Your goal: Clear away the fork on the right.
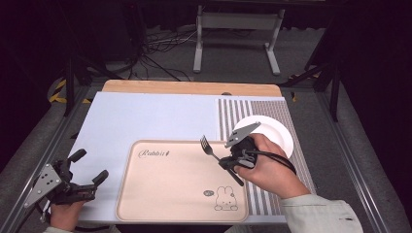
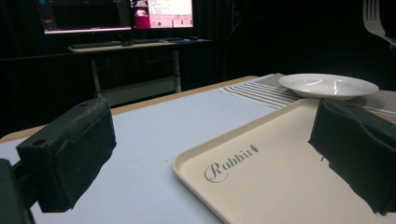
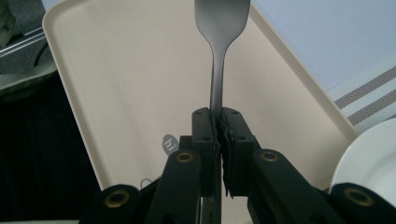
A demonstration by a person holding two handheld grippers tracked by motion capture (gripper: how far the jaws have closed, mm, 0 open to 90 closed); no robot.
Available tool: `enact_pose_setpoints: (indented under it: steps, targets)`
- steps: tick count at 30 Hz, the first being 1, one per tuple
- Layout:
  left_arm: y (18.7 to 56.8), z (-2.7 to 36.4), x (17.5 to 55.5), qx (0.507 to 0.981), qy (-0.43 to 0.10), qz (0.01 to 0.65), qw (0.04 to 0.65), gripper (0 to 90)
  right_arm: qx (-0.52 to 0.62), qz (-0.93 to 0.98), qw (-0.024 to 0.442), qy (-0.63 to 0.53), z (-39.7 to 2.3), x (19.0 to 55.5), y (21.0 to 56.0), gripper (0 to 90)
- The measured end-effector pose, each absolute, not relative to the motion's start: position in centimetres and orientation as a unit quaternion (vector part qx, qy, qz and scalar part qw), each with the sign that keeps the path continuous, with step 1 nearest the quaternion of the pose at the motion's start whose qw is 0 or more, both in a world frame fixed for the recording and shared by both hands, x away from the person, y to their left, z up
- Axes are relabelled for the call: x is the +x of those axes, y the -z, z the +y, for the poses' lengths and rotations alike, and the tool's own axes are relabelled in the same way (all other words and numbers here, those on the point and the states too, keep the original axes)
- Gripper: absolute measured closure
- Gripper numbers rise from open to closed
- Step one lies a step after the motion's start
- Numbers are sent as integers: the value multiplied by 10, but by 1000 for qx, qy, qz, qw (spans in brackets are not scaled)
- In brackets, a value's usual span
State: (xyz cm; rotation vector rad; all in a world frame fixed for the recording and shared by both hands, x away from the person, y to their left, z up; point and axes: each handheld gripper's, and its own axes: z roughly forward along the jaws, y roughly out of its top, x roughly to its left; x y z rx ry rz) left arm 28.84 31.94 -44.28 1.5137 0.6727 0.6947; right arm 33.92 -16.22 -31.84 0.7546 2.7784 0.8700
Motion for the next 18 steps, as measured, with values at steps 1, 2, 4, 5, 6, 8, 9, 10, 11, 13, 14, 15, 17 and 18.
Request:
enact_pose_setpoints:
  steps: [1,2,4,5,6,8,9,10,11,13,14,15,17,18]
  targets:
    - [443,319,288,659,-303,292,623,9,262,920,65,-285,-159,339,321,854]
    - [443,319,288,659,-303,292,623,9,266,919,65,-284,-157,338,322,854]
    - [443,319,288,659,-303,293,623,9,277,917,61,-282,-155,338,324,855]
    - [443,319,288,659,-303,293,623,9,277,917,61,-282,-155,338,324,855]
    - [443,319,288,659,-303,293,623,9,288,914,60,-280,-154,338,326,854]
    - [443,320,289,659,-304,292,623,9,303,911,57,-275,-152,339,329,855]
    - [443,320,289,659,-303,293,623,9,311,909,55,-272,-151,339,331,854]
    - [443,320,289,659,-303,293,623,9,320,907,54,-270,-150,339,333,854]
    - [443,320,289,659,-304,293,623,9,325,906,52,-267,-150,339,334,854]
    - [443,319,288,659,-303,293,623,9,336,903,48,-263,-148,340,337,855]
    - [443,319,289,659,-303,292,623,9,342,902,47,-260,-147,340,339,854]
    - [443,319,289,659,-303,292,623,9,346,901,44,-257,-146,341,341,854]
    - [443,319,289,659,-303,293,623,9,352,901,41,-251,-145,341,346,854]
    - [443,320,289,659,-303,293,623,9,354,901,37,-247,-144,341,348,854]
